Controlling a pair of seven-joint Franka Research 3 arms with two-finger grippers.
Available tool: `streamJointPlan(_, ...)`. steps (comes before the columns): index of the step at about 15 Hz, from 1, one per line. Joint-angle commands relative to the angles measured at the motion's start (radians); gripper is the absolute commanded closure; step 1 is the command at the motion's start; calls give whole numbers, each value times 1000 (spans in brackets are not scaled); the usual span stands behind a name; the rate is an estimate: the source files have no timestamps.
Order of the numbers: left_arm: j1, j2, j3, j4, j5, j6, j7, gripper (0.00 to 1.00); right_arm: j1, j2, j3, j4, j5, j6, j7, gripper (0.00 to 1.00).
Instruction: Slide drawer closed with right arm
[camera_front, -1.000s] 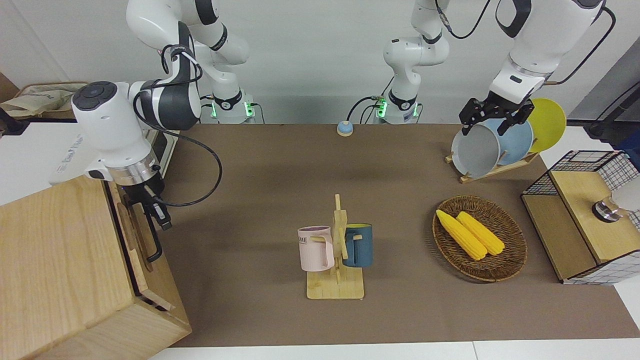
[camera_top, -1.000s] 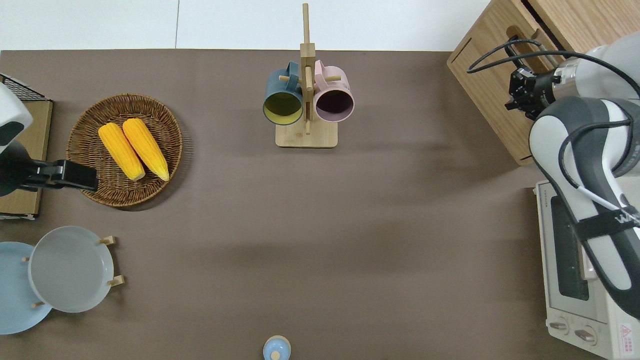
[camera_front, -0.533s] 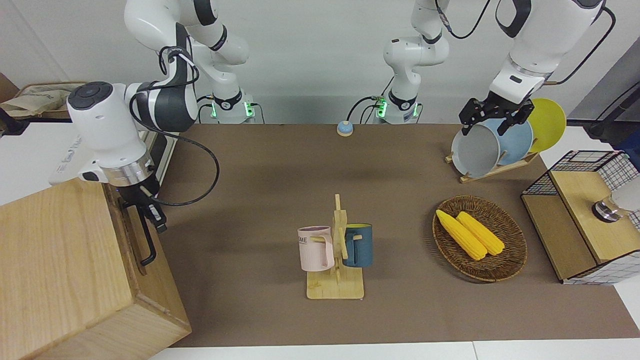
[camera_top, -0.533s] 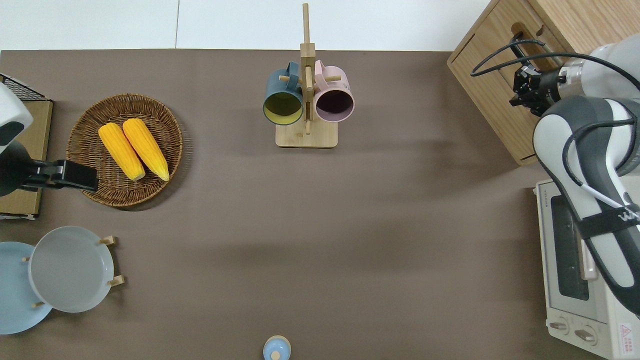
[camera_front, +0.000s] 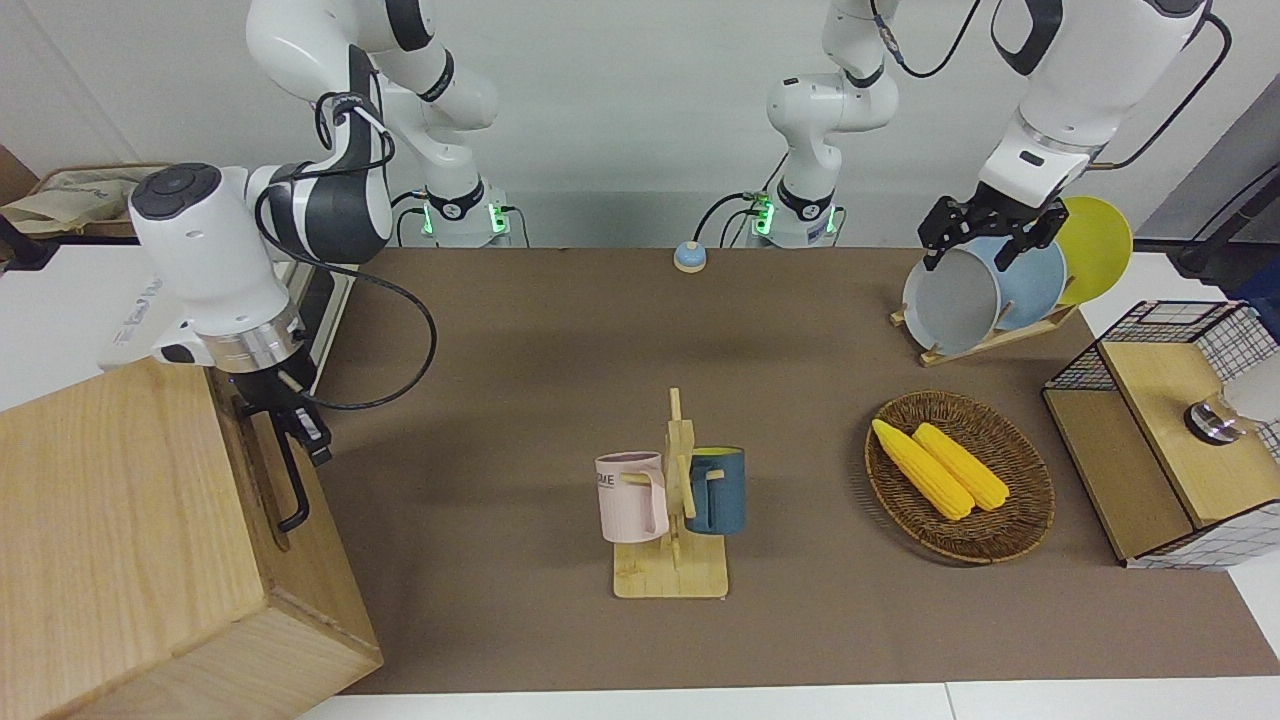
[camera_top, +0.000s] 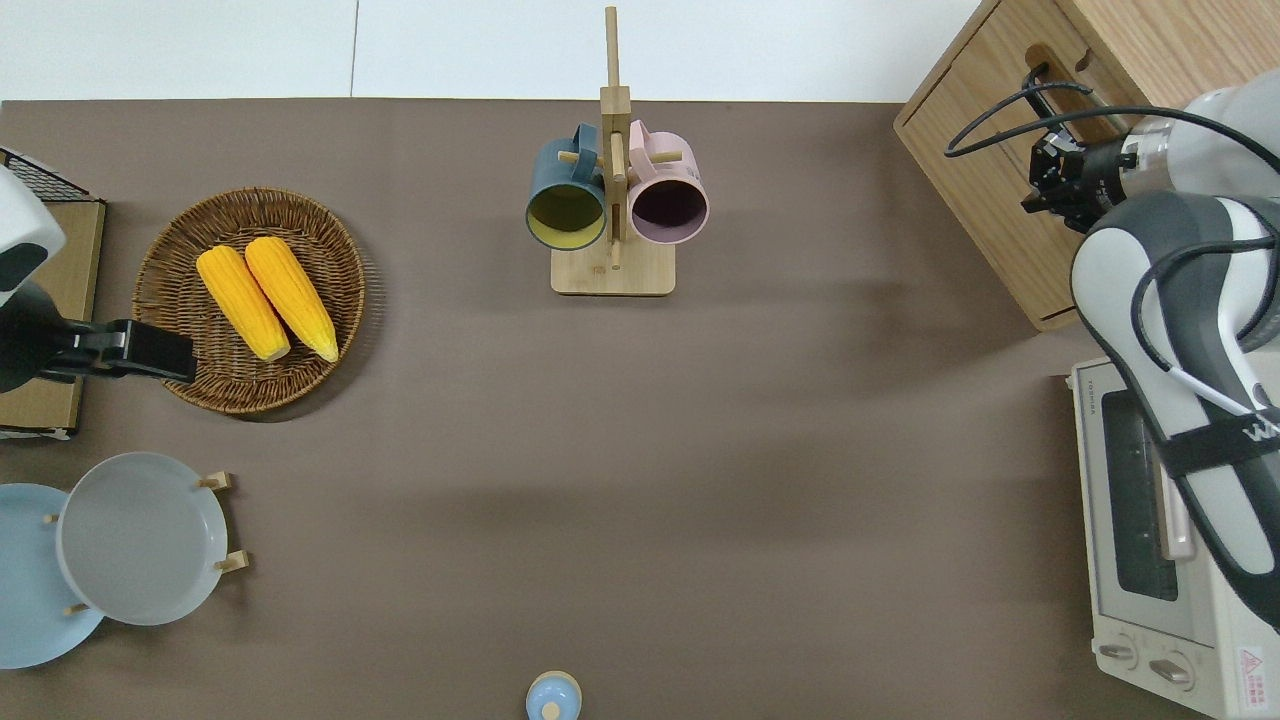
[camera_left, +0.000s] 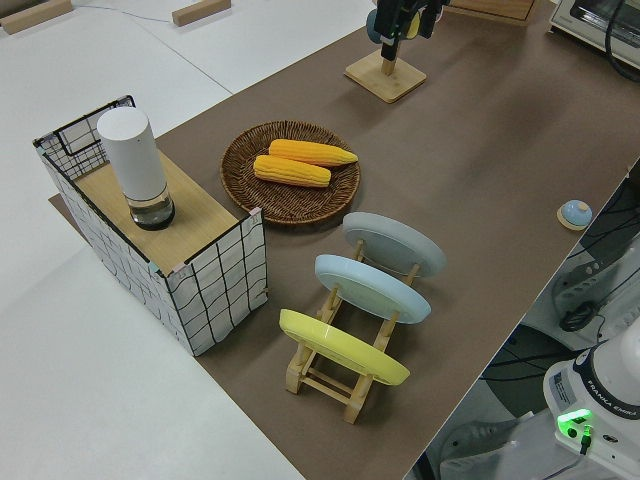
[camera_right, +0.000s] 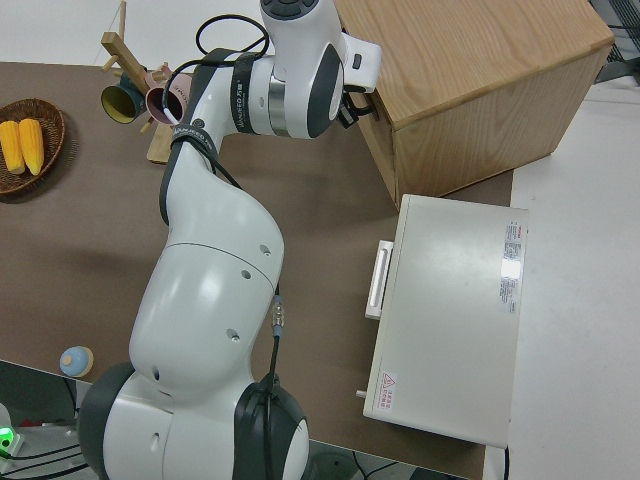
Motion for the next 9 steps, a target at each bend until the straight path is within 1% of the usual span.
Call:
streamJointPlan(1, 4, 11, -6, 26, 17, -20, 10, 7, -12, 15, 14, 35, -4, -18, -56, 1000)
streamJointPlan(2, 4, 11, -6, 26, 17, -20, 10, 7, -5, 9, 32, 34, -10, -47, -58, 1000)
streamJointPlan(3, 4, 11, -6, 24, 17, -20, 10, 7, 2, 0, 43, 34, -8, -79, -58, 1000)
streamJointPlan(5, 4, 11, -6, 26, 17, -20, 10, 7, 44, -31, 46, 32, -7, -147, -59, 1000)
streamJointPlan(6, 4, 11, -6, 26, 17, -20, 10, 5, 55, -51, 46, 28, -10, -194, -81, 1000)
streamJointPlan(7, 4, 11, -6, 26, 17, -20, 10, 7, 77, -71, 46, 28, -8, -249, -123, 1000)
streamJointPlan(9, 4, 11, -6, 26, 17, -20, 10, 7, 86, -112, 44, 28, -10, -341, -229, 1000)
